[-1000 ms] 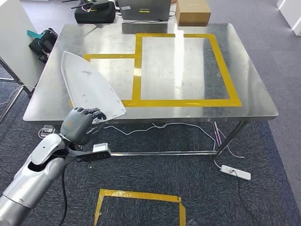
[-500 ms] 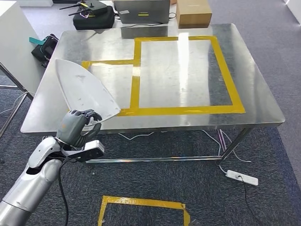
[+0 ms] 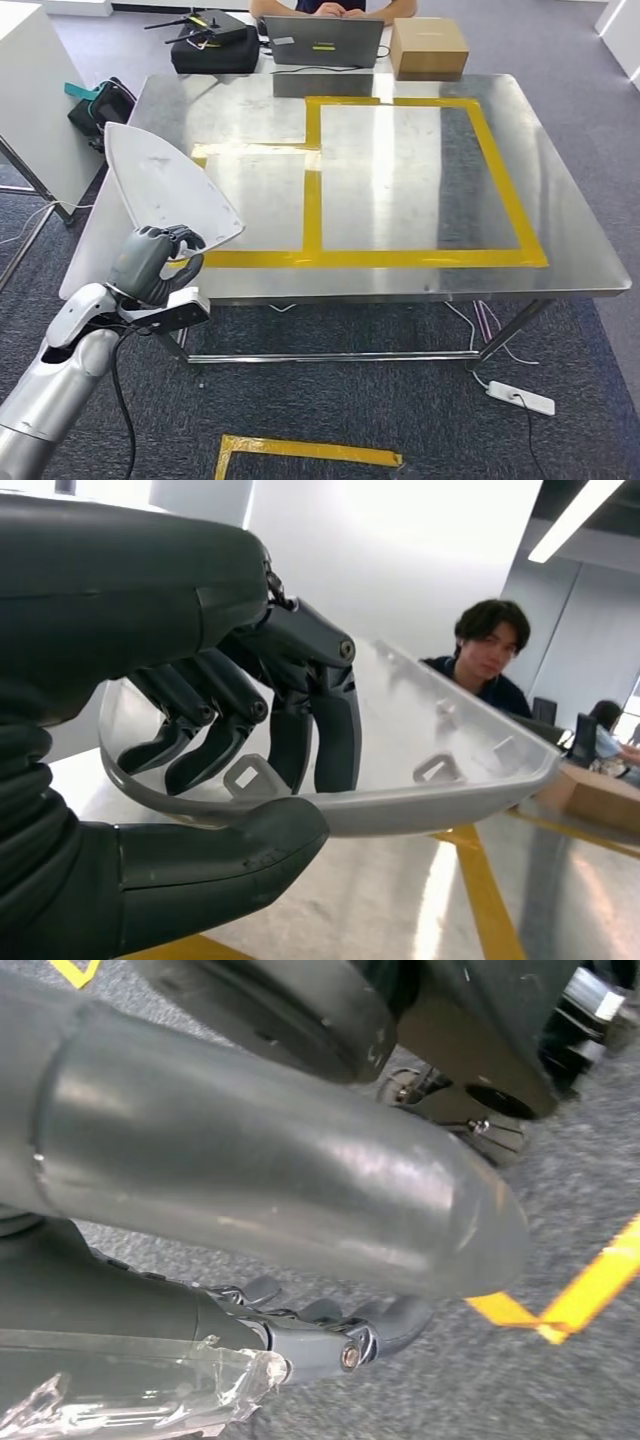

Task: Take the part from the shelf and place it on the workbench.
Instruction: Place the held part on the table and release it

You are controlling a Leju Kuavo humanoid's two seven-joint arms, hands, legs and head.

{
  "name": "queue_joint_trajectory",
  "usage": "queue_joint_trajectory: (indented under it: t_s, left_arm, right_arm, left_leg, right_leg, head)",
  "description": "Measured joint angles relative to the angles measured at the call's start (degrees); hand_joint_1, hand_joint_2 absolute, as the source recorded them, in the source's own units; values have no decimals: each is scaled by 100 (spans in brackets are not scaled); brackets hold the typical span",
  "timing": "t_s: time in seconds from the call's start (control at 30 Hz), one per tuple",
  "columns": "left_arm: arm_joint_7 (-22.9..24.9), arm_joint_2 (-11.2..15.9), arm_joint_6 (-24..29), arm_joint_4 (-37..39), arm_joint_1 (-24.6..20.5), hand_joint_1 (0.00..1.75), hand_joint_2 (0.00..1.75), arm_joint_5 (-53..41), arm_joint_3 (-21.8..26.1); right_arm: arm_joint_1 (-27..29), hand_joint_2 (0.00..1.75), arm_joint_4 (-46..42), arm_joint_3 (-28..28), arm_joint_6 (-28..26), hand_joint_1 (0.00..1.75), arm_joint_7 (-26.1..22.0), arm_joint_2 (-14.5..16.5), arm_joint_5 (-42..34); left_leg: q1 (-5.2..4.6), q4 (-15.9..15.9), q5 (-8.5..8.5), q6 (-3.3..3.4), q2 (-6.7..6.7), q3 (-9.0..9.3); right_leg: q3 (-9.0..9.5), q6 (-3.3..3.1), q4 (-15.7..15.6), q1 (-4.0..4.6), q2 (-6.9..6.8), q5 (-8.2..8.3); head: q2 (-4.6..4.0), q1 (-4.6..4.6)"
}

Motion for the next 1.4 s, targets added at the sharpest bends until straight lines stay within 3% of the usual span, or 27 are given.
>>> queue_joint_trajectory:
  t_s: [0.07,0.1,0.13,0.17,0.27,0.3,0.37,0.4,0.47,0.5,0.53,0.6,0.63,0.67,0.73,0.77,0.8,0.93,1.0,1.07,1.1,1.13,1.17,1.23,1.27,1.3,1.4]
  left_arm:
    - [2,-9,-5,16,11,175,175,-3,-6]
    - [2,-13,-8,26,23,175,175,-5,-9]
    - [2,-16,-9,37,30,175,175,-5,-10]
    - [2,-21,-10,49,33,175,175,-6,-10]
    - [3,-43,-22,97,31,175,175,-36,-14]
    - [3,-49,-27,108,24,175,175,-48,-15]
    - [7,-49,-33,110,-12,175,175,-57,-12]
    - [10,-47,-34,110,-32,175,175,-60,-11]
    - [16,-46,-42,112,-42,175,175,-69,-14]
    - [20,-49,-45,116,-31,175,175,-73,-16]
    - [32,-49,-46,124,-18,175,175,-82,-17]
    - [62,-49,-14,141,12,175,175,-122,-17]
    - [72,-48,21,148,30,175,175,-148,-16]
    - [70,-46,64,151,51,175,175,-176,-16]
    - [44,-34,144,157,98,175,175,-213,-14]
    - [21,-25,175,161,123,175,175,-232,-14]
    - [-5,-13,202,164,150,175,175,-248,-14]
    - [-55,42,272,158,204,175,175,-283,-2]
    - [-57,58,284,155,220,175,175,-285,8]
    - [-59,61,288,155,265,175,175,-286,14]
    - [-60,61,288,155,295,175,175,-287,14]
    - [-60,61,288,155,320,175,175,-287,14]
    - [-60,61,288,155,336,175,175,-291,14]
    - [-60,62,289,155,345,175,175,-301,15]
    - [-61,65,291,155,345,175,175,-311,16]
    - [-63,77,292,155,347,131,175,-322,20]
    - [-80,118,299,155,358,0,175,-351,28]
  right_arm:
    - [24,0,1,4,4,0,1,1,0]
    - [42,0,2,5,7,0,1,2,0]
    - [58,0,2,7,7,0,2,2,0]
    - [69,0,2,6,7,0,2,2,0]
    - [108,0,2,7,6,0,6,-3,0]
    - [111,0,2,8,5,0,8,-5,1]
    - [77,0,2,10,3,0,10,-2,3]
    - [55,0,1,10,1,0,10,-1,3]
    - [16,0,0,10,-2,0,14,3,-1]
    - [6,0,-1,10,-2,0,15,3,-4]
    - [1,0,-1,10,-2,0,17,3,-9]
    - [8,0,0,10,-1,0,19,4,-16]
    - [16,0,1,10,1,0,20,5,-17]
    - [22,0,1,10,3,0,20,7,-16]
    - [26,0,1,10,8,0,19,11,-14]
    - [20,0,1,10,10,0,20,11,-13]
    - [16,0,0,10,12,0,21,11,-10]
    - [9,0,-1,10,16,0,25,10,-5]
    - [7,0,0,10,17,0,22,11,-6]
    - [8,0,1,10,19,0,20,13,-7]
    - [12,0,2,10,20,0,20,14,-7]
    - [15,0,2,10,20,0,20,15,-8]
    - [18,0,2,10,20,0,19,14,-9]
    - [19,0,1,10,21,0,17,13,-13]
    - [18,0,1,10,22,0,16,13,-14]
    - [15,0,1,10,27,0,14,17,-15]
    - [4,0,2,10,41,0,4,30,-13]
  left_leg:
    - [-28,0,-132,34,-23,142]
    - [-41,0,-212,42,-37,239]
    - [-54,0,-300,46,-47,354]
    - [-67,-1,-396,47,-52,476]
    - [-102,-29,-717,26,-74,802]
    - [-109,-43,-779,4,-84,910]
    - [-120,108,-725,-52,-92,992]
    - [-122,396,-577,-85,-83,891]
    - [-107,1192,-409,-162,-59,405]
    - [-88,1514,-505,-201,-49,136]
    - [-64,1696,-751,-235,-47,-104]
    - [-17,1711,-1271,-288,-45,-446]
    - [8,1555,-1321,-313,-43,-532]
    - [36,1294,-1155,-342,-37,-556]
    - [100,581,-361,-405,20,-503]
    - [117,321,-22,-418,62,-483]
    - [123,169,210,-411,93,-476]
    - [123,130,372,-244,64,-444]
    - [120,126,362,-160,51,-417]
    - [85,128,316,-108,40,-395]
    - [65,129,289,-94,31,-373]
    - [45,131,257,-88,21,-339]
    - [30,132,222,-88,11,-291]
    - [1,141,143,-113,-4,-193]
    - [-15,156,108,-129,-12,-162]
    - [-32,173,85,-119,-20,-149]
    - [-53,185,76,-37,-27,-151]
  right_leg:
    - [-556,-16,622,24,2,-358]
    - [-716,-31,666,39,3,-527]
    - [-784,-55,522,57,3,-593]
    - [-783,-85,233,76,4,-479]
    - [-617,-209,-732,142,11,675]
    - [-546,-245,-872,157,17,913]
    - [-363,-299,-916,156,30,889]
    - [-271,-329,-935,142,31,856]
    - [-69,-380,-970,104,26,802]
    - [20,-396,-991,91,23,753]
    - [102,-403,-1013,75,32,694]
    - [255,-369,-1037,33,54,556]
    - [336,-342,-1039,8,65,482]
    - [421,-311,-1038,-18,72,408]
    - [540,-242,-1021,-42,85,266]
    - [579,-200,-1011,-41,91,192]
    - [595,-159,-1012,-36,94,114]
    - [656,-24,-962,-46,44,-150]
    - [361,0,-349,-44,19,-474]
    - [-156,1,494,-34,14,-793]
    - [-334,-11,711,-29,14,-795]
    - [-406,-32,693,-21,14,-664]
    - [-358,-64,433,-9,14,-415]
    - [-84,-134,-383,29,14,159]
    - [37,-155,-689,37,14,354]
    - [102,-142,-855,38,14,461]
    - [117,-86,-903,34,32,509]
  head:
    - [1,21]
    - [1,30]
    - [1,33]
    - [1,37]
    - [1,30]
    - [1,21]
    - [1,17]
    - [1,13]
    - [1,-4]
    - [1,-16]
    - [1,-20]
    - [1,-20]
    - [1,-21]
    - [1,-21]
    - [1,-37]
    - [1,-44]
    - [1,-51]
    - [1,-42]
    - [1,-36]
    - [1,-30]
    - [1,-27]
    - [1,-26]
    - [1,-26]
    - [1,-25]
    - [1,-26]
    - [1,-30]
    - [1,-34]
